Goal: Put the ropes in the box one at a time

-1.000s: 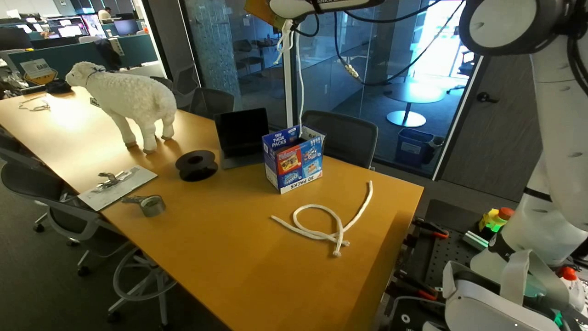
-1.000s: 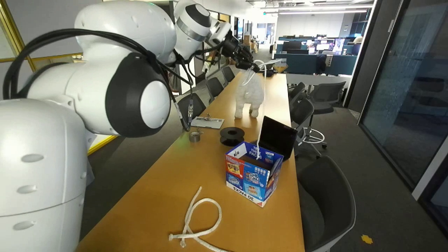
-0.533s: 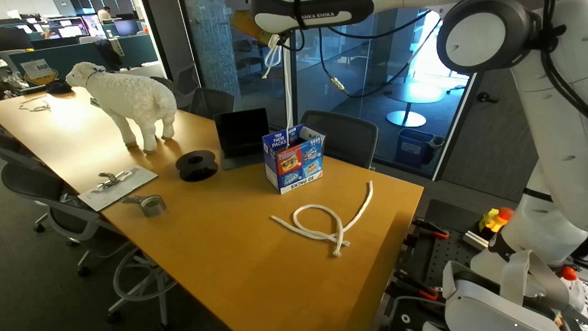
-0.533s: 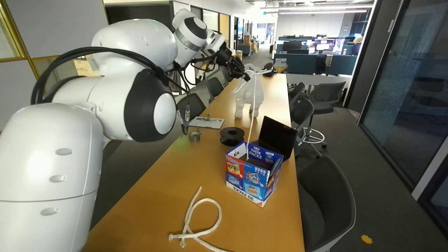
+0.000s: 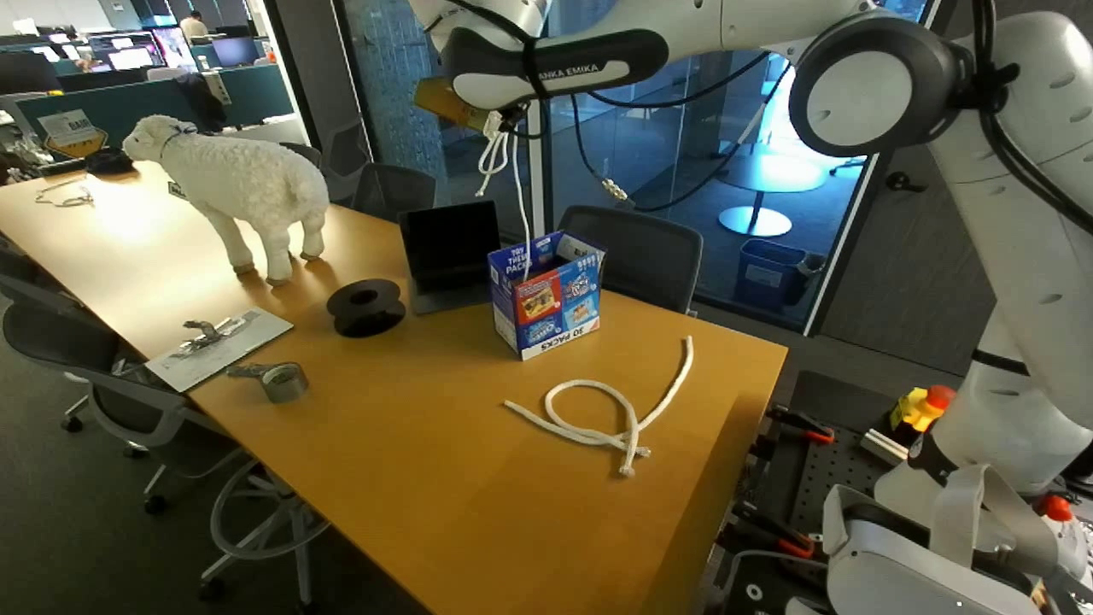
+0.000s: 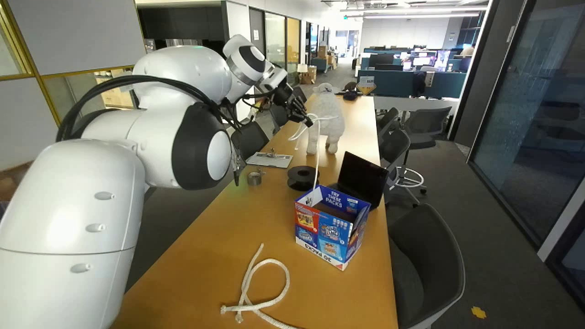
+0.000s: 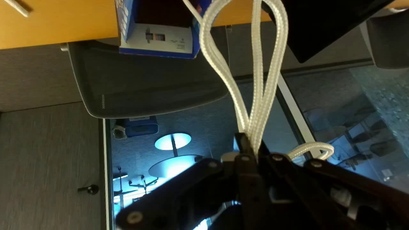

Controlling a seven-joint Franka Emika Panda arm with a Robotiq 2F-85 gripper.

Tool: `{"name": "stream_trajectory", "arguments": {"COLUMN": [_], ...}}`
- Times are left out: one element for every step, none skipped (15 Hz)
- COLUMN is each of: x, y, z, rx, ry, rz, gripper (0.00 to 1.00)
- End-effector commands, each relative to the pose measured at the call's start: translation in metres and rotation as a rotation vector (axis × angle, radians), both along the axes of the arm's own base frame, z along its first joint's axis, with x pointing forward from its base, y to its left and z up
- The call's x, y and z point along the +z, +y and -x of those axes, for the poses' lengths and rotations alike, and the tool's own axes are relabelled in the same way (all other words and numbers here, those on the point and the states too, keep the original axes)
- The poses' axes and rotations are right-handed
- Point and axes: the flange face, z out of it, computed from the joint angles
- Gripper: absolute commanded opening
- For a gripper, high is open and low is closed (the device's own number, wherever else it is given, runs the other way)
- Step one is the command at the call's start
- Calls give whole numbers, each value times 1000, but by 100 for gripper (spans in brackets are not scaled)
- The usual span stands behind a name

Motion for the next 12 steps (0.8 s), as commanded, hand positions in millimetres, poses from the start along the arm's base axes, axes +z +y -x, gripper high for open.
{"name": "stream_trajectory", "arguments": {"x": [-13, -18, -23, -29, -34, -41, -47, -53, -57, -60, -63, -58], "y": [6, 7, 8, 11, 12, 14, 16, 15, 15, 15, 14, 16], "z": [4, 6, 7, 9, 10, 11, 12, 13, 14, 16, 18, 22], "rx": [18, 21, 28, 32, 34, 33, 28, 14, 5, -13, -26, -39], "ry": [80, 97, 119, 134, 151, 170, 188, 207, 226, 242, 256, 266], "rz": [-40, -50, -63, -72, -82, -92, -99, -102, -108, -106, -105, -93], "gripper": [1, 1, 1, 1, 1, 1, 1, 1, 1, 1, 1, 1]}}
